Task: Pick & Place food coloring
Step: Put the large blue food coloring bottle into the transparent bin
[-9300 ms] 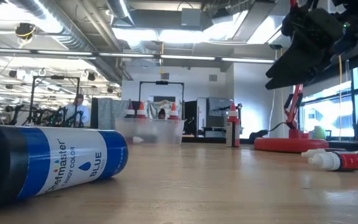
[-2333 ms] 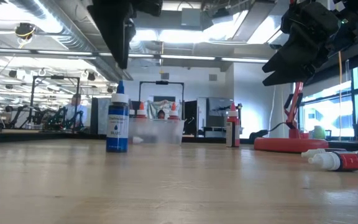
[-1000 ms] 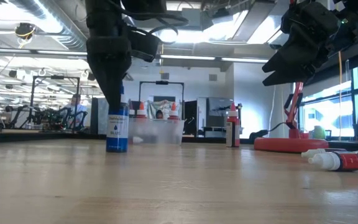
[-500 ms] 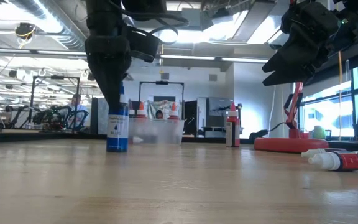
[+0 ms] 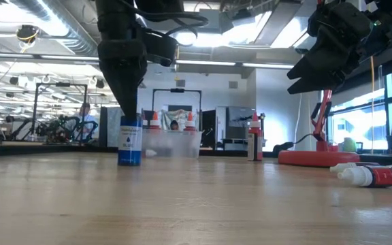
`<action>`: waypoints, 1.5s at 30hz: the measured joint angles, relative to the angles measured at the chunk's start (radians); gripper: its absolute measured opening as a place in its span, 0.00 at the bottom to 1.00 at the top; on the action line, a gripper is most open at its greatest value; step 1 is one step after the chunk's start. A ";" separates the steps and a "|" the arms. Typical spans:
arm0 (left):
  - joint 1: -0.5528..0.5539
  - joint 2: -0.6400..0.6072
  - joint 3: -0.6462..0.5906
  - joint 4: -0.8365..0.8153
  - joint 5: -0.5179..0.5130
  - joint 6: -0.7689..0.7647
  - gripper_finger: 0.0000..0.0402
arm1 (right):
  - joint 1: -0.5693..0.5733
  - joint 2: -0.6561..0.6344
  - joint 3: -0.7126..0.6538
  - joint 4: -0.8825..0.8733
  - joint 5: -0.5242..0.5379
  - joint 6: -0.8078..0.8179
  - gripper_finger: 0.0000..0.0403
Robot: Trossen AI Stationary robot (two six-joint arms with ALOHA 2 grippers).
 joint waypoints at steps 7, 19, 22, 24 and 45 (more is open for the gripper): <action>0.000 0.000 0.004 -0.006 0.000 0.009 0.34 | 0.000 0.000 0.000 0.000 0.000 -0.002 0.72; 0.180 -0.018 0.257 -0.120 -0.052 -0.062 0.34 | 0.000 0.000 0.000 0.004 0.000 0.000 0.72; 0.273 -0.018 0.294 -0.101 -0.073 -0.008 0.33 | 0.000 0.000 0.000 0.005 0.000 0.000 0.72; 0.331 -0.017 0.297 -0.100 -0.075 0.016 0.33 | 0.000 0.000 0.000 0.006 0.000 0.000 0.72; 0.587 0.135 0.297 0.049 -0.070 0.334 0.33 | 0.000 0.000 0.001 0.008 0.017 0.001 0.72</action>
